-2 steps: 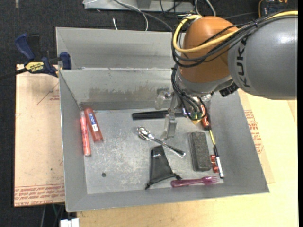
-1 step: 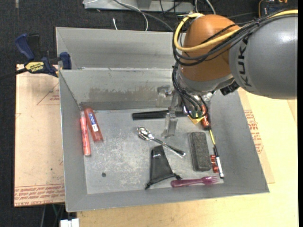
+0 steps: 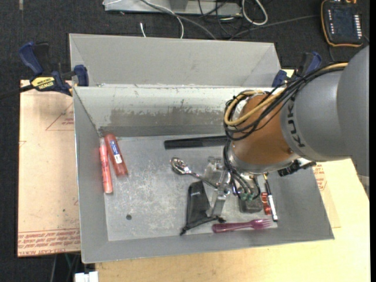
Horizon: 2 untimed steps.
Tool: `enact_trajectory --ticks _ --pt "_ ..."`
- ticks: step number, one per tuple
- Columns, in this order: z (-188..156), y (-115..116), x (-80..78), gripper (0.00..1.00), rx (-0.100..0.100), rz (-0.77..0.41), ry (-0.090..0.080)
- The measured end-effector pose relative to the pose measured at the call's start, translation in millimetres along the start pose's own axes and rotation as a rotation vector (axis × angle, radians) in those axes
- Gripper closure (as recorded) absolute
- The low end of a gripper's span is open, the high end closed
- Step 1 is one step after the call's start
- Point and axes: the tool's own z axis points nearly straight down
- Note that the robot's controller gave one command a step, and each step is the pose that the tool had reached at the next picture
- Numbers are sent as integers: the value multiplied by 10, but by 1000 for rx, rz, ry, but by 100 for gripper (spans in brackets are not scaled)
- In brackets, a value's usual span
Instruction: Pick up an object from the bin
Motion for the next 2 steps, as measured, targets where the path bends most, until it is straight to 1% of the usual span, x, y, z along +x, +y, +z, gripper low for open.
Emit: enact_trajectory --ticks 1,2 --pt "-716 244 -390 0 -6 -16 -25" --pt "-254 -119 -241 0 4 209 14"
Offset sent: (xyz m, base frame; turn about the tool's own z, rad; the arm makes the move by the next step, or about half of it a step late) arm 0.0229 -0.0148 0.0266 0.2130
